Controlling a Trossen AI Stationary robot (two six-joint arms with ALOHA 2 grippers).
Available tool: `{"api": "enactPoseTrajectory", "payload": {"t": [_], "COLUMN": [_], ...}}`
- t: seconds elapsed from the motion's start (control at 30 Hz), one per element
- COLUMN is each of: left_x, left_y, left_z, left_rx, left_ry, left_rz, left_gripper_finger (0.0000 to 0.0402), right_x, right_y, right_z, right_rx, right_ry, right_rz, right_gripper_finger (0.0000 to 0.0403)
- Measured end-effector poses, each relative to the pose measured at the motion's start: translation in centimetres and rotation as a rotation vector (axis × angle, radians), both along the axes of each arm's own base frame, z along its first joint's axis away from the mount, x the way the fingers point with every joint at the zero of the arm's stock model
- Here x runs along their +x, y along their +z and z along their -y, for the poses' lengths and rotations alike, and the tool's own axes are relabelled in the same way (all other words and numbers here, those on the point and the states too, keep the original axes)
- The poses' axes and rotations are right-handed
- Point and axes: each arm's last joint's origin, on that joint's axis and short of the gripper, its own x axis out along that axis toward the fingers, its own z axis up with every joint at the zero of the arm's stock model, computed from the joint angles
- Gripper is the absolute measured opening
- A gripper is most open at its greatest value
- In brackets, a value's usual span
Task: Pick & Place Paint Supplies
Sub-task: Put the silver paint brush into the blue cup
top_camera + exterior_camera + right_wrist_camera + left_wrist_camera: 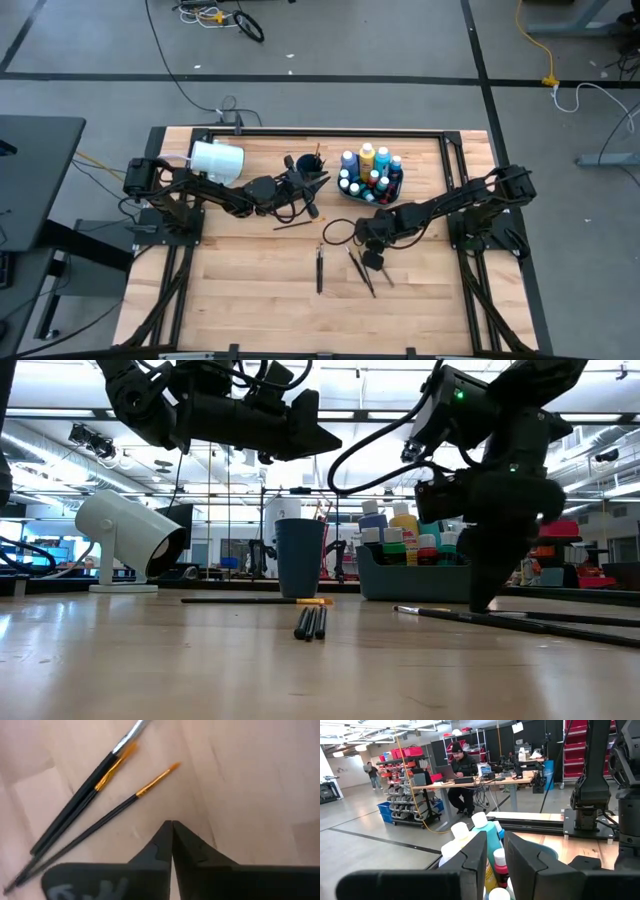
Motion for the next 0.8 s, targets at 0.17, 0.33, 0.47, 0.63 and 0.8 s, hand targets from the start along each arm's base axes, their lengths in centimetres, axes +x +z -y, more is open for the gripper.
{"api": "enactPoseTrajectory", "payload": {"t": [0.17, 0.33, 0.47, 0.63, 0.8], "left_x": [0.0, 0.0, 0.0, 0.0, 0.0], "left_y": [-0.1, -0.2, -0.2, -0.2, -0.3], "left_z": [0.0, 0.0, 0.0, 0.0, 0.0], "left_rx": [0.003, -0.005, -0.006, -0.007, -0.015], "left_ry": [0.0, 0.0, 0.0, 0.0, -0.003], "left_rz": [-0.007, -0.015, -0.015, -0.021, -0.023], "left_gripper_finger": [0.0075, 0.0075, 0.0075, 0.0075, 0.0075], "right_x": [0.0, -0.1, -1.2, -2.3, -2.4], "right_y": [1.9, 3.7, 3.5, 2.9, 1.3], "right_z": [-0.2, -0.3, -1.1, -1.3, -0.9], "right_rx": [0.023, 0.041, 0.046, 0.008, 0.03], "right_ry": [0.097, 0.051, 0.032, -0.006, -0.022], "right_rz": [0.04, 0.042, -0.055, -0.147, -0.073], "right_gripper_finger": [0.0038, 0.0086, 0.0127, 0.0176, 0.0201]}}
